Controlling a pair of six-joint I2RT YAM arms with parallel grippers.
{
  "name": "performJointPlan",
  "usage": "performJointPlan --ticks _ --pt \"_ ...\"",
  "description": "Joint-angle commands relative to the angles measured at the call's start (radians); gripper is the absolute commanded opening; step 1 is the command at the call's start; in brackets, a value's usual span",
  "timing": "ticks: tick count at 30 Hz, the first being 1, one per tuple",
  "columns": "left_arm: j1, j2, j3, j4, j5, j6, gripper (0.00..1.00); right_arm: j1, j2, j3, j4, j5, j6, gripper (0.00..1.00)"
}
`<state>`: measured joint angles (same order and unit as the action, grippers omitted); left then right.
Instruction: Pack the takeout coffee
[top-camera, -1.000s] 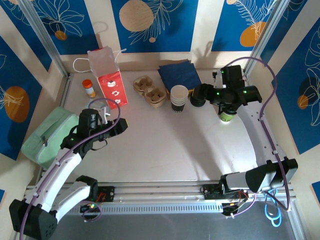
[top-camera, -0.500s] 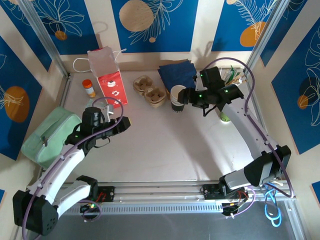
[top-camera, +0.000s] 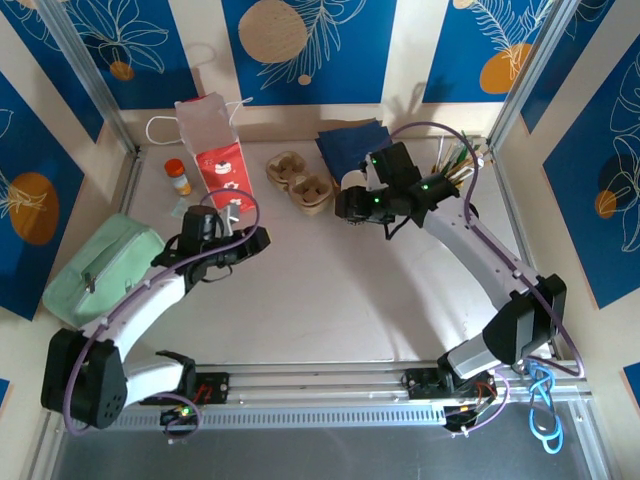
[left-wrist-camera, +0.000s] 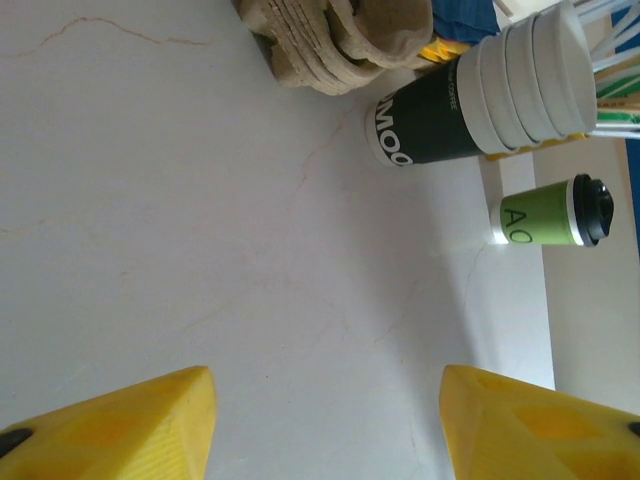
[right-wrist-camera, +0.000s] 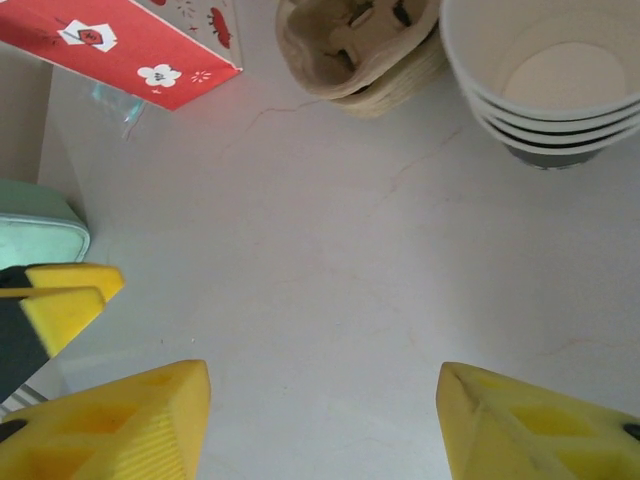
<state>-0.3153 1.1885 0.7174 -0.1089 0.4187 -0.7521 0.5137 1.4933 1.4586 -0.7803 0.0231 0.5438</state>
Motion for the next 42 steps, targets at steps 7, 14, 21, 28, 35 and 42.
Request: performJointPlan --ticks 7,14,21,28,35,42 --pt "-0.046 0.201 0.122 0.183 -0.078 -0.114 0.52 0.040 0.030 0.019 0.013 0.021 0.019 0.60" --pt "-0.088 0.383 0.267 0.204 -0.132 -0.146 0.51 0.033 -0.009 -0.007 0.002 0.042 0.014 0.60" --pt "-0.102 0.521 0.346 0.258 -0.187 -0.204 0.49 0.004 -0.055 -0.049 -0.007 0.030 0.007 0.60" --pt "-0.104 0.630 0.426 0.262 -0.179 -0.239 0.42 -0.021 -0.105 -0.089 -0.005 0.015 0.005 0.61" --pt "-0.106 0.709 0.488 0.293 -0.164 -0.279 0.32 -0.056 -0.146 -0.124 -0.004 -0.007 0.001 0.61" --pt "-0.114 0.755 0.547 0.278 -0.175 -0.284 0.34 -0.096 -0.190 -0.162 0.001 -0.029 -0.005 0.62"
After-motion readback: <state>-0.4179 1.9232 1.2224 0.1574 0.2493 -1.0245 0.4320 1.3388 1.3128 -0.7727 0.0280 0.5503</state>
